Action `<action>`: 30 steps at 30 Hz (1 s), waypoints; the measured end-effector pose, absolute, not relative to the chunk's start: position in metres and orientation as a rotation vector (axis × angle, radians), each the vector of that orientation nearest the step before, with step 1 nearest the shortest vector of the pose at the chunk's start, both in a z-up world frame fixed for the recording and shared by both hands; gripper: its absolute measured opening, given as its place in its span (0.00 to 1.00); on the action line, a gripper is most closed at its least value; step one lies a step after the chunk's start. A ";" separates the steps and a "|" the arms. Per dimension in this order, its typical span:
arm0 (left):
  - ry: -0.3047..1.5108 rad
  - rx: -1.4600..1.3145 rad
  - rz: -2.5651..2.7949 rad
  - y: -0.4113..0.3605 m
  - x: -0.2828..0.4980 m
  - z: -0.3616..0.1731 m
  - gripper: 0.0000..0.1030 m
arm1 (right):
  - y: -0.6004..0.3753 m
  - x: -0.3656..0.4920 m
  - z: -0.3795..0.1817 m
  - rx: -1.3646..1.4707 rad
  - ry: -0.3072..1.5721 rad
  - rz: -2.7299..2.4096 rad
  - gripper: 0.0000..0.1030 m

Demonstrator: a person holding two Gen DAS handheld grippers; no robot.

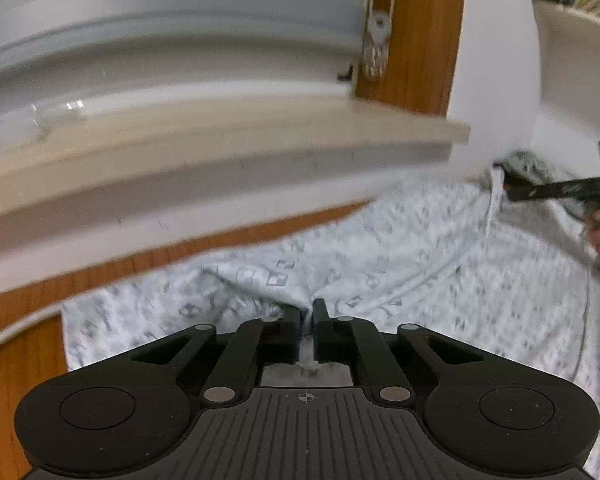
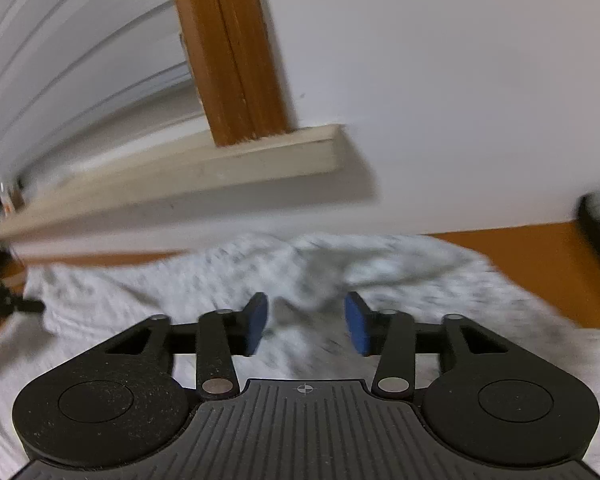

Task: Fold clothes
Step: 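Pinch the shirt edge with the left gripper near the sill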

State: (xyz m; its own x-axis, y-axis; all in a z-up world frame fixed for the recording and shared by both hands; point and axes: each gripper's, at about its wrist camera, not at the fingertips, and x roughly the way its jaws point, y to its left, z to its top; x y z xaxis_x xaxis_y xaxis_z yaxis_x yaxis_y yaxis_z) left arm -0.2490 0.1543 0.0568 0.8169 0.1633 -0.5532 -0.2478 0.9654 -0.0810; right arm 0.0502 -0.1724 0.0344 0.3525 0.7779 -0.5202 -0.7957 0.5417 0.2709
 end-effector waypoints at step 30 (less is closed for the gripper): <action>0.641 -0.192 0.155 0.140 -0.256 0.039 0.05 | -0.224 0.117 0.004 0.528 0.807 0.827 0.11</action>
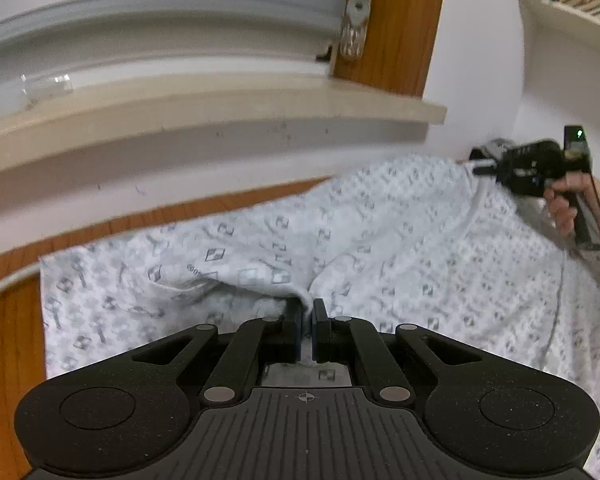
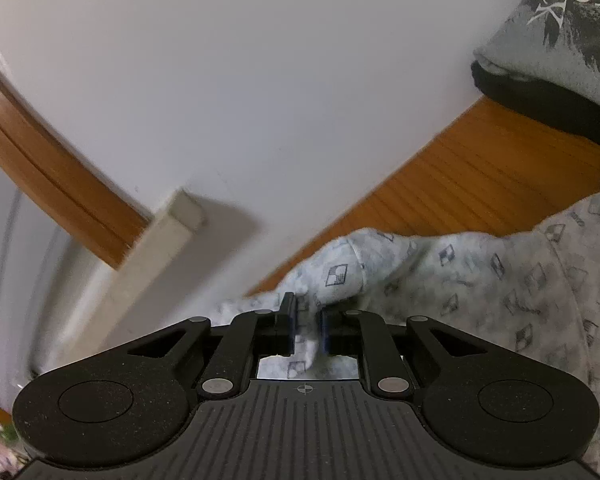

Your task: Fold clothes

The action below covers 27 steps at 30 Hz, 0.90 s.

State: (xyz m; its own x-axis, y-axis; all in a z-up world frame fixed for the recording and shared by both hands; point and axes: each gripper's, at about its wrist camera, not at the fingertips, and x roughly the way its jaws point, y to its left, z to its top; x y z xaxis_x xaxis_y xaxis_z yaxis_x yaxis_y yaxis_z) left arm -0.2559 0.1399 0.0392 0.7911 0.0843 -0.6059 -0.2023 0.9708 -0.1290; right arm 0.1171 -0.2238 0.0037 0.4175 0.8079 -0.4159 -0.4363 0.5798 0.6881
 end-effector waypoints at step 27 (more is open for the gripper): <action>0.641 -0.169 0.137 0.135 -0.259 0.042 0.08 | -0.211 0.086 0.042 0.033 0.555 0.825 0.28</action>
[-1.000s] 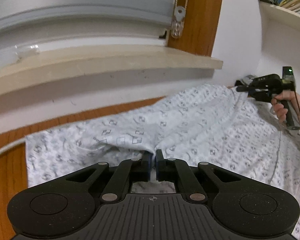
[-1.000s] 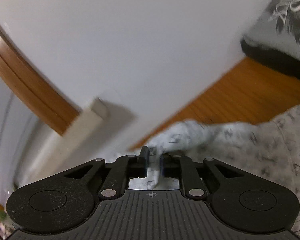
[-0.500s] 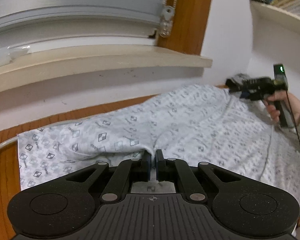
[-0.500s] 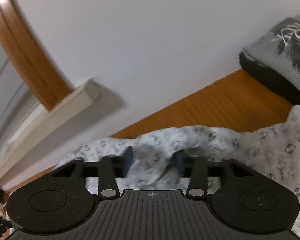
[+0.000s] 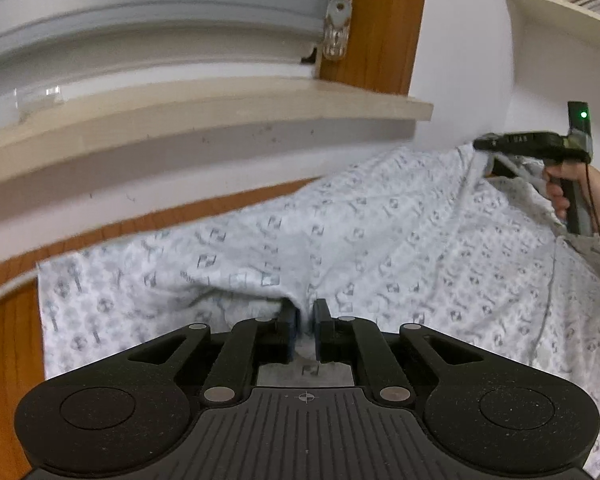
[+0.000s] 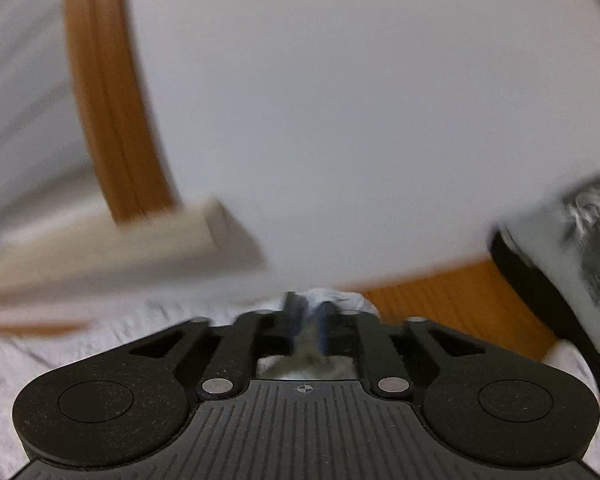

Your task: Fold clothes

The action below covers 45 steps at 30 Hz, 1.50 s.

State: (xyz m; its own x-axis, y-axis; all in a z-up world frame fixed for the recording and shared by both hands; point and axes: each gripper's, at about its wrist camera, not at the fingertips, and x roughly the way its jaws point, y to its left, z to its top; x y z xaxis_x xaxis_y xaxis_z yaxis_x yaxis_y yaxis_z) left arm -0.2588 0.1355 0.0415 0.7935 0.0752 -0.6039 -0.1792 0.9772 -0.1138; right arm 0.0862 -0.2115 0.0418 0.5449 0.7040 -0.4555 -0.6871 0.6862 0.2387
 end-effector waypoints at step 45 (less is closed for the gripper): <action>0.659 -0.184 0.212 0.201 -0.275 0.051 0.40 | -0.063 -0.100 0.024 -0.546 0.434 1.293 0.52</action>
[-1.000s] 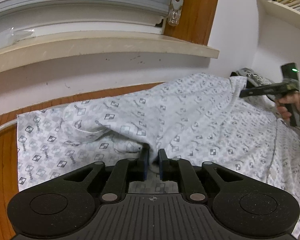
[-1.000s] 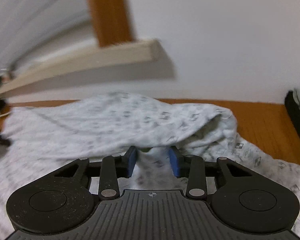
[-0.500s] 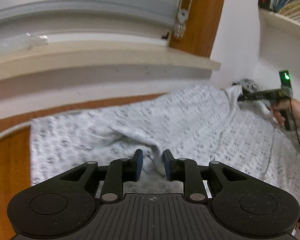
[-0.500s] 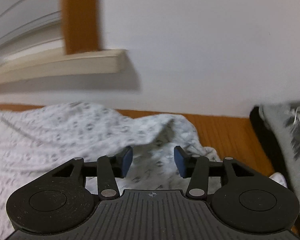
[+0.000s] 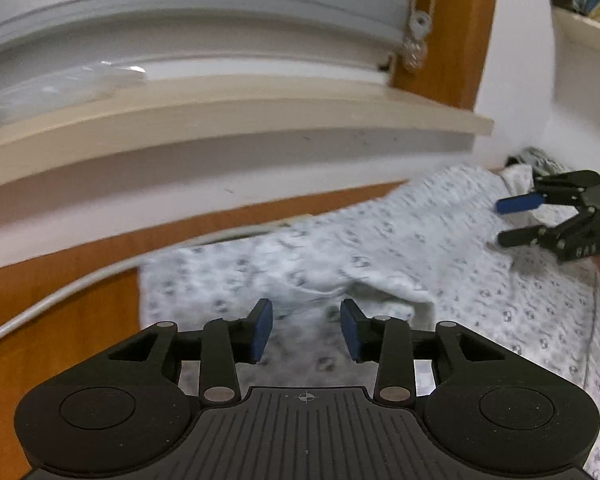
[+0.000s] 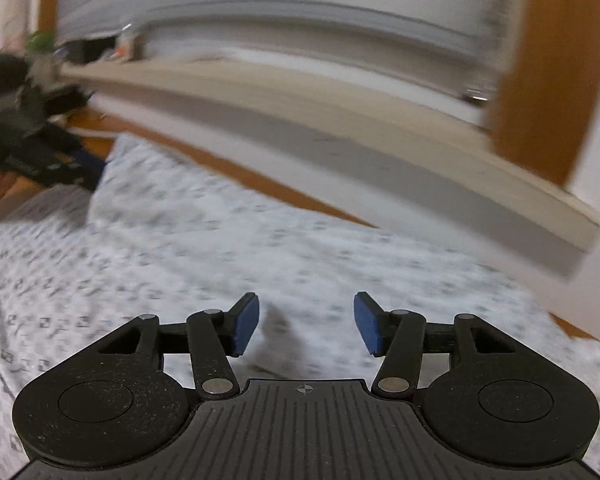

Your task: Fold clothes

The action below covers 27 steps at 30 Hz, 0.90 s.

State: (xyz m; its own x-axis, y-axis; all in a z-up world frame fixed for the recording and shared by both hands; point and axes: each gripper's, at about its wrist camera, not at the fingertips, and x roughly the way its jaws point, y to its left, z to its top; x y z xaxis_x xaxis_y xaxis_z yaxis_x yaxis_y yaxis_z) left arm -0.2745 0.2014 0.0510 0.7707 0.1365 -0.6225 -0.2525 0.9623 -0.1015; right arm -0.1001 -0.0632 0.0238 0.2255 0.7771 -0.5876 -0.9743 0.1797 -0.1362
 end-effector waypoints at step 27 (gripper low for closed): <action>0.575 -0.307 0.287 0.223 -0.288 0.063 0.14 | -0.052 -0.163 0.032 -0.588 0.363 1.471 0.48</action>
State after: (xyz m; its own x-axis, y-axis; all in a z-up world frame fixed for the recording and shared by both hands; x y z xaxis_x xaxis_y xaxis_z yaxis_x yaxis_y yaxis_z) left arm -0.2876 0.2230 0.0633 0.8020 0.1784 -0.5701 -0.3474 0.9156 -0.2022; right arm -0.1632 -0.0521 0.0317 0.0833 0.8187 -0.5681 -0.9890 -0.0020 -0.1479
